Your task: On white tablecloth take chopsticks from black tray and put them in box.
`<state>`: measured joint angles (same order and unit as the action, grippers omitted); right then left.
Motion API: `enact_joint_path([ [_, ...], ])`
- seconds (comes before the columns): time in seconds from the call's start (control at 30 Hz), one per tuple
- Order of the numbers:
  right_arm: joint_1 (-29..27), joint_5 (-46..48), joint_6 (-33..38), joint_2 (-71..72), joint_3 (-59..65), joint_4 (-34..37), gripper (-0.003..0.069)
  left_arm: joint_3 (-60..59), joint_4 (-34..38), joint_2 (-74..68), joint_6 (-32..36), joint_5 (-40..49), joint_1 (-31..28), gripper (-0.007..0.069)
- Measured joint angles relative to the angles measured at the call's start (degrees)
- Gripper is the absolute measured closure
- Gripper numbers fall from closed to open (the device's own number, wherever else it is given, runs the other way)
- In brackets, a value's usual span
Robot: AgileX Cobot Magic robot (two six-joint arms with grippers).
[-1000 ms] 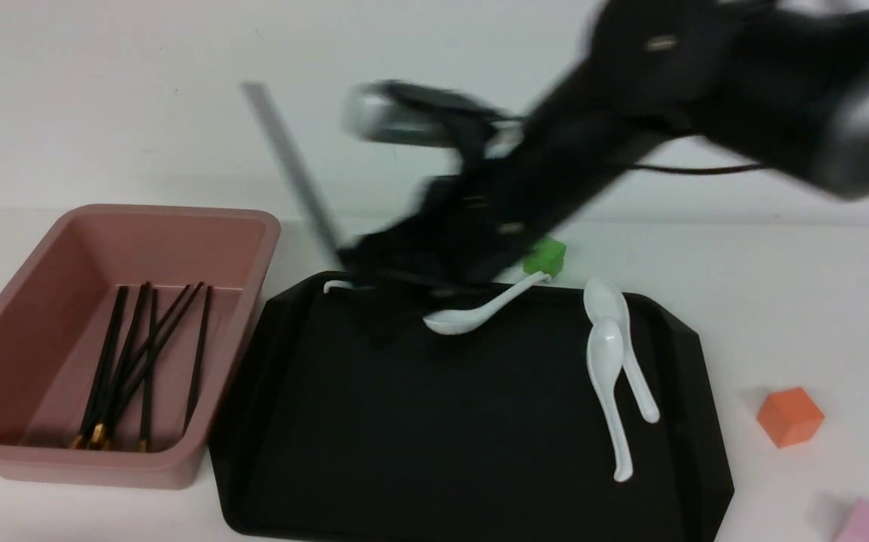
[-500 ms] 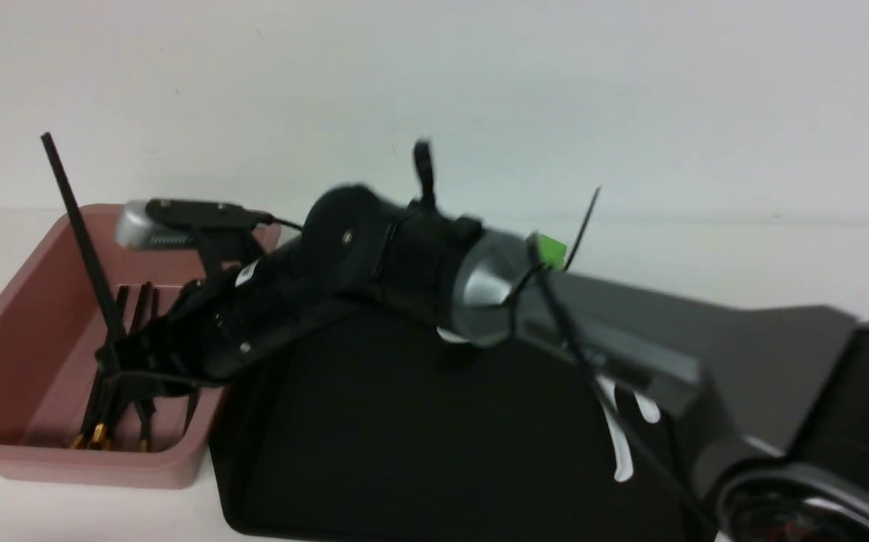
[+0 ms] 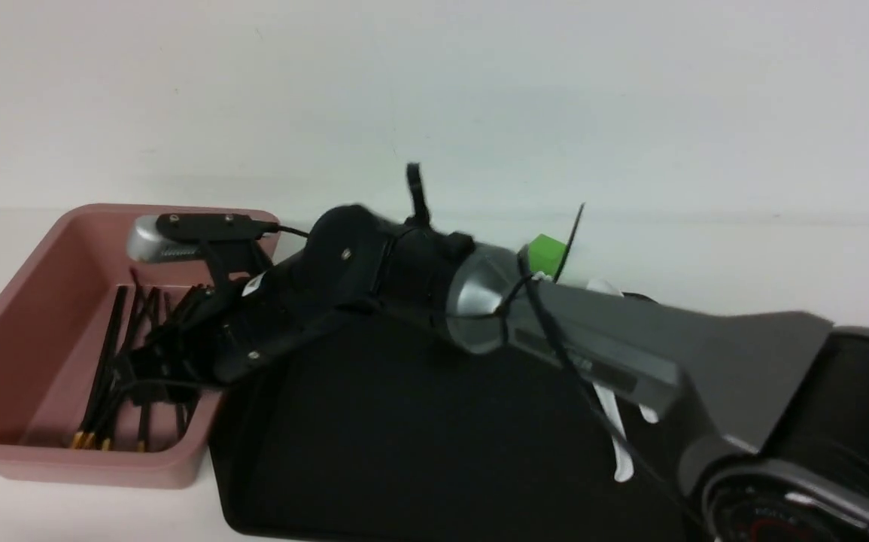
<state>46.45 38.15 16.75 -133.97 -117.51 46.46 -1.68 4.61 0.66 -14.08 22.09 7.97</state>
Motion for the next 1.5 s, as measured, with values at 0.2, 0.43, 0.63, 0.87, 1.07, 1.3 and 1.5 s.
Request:
enact_joint_path([
  [0.2, -5.0, 17.7, 0.3, 7.5, 0.0, -6.1, 0.0512, 0.0, 0.0, 0.0, 0.0, 0.0, 0.0, 0.0386],
  [0.43, -12.0, 32.4, -1.5, 20.2, -0.1, -14.7, 0.0667, 0.0, 0.0, 0.0, 0.0, 0.0, 0.0, 0.0386],
  [0.63, -15.7, 33.5, -9.2, 31.5, -0.1, -27.1, 0.0672, 0.0, 0.0, 0.0, 0.0, 0.0, 0.0, 0.0386],
  [0.87, -15.8, 33.7, -12.5, 49.5, 8.9, -37.8, 0.0671, 0.0, 0.0, 0.0, 0.0, 0.0, 0.0, 0.0386],
  [1.07, -15.8, 33.7, -13.2, 67.9, 28.1, -39.9, 0.0664, 0.0, 0.0, 0.0, 0.0, 0.0, 0.0, 0.0386],
  [1.3, -15.8, 12.2, -16.8, 97.4, 61.7, -42.9, 0.0664, 0.0, 0.0, 0.0, 0.0, 0.0, 0.0, 0.0386],
  [1.5, -15.8, -11.8, -18.1, 112.2, 90.4, -41.3, 0.0660, 0.0, 0.0, 0.0, 0.0, 0.0, 0.0, 0.0386],
])
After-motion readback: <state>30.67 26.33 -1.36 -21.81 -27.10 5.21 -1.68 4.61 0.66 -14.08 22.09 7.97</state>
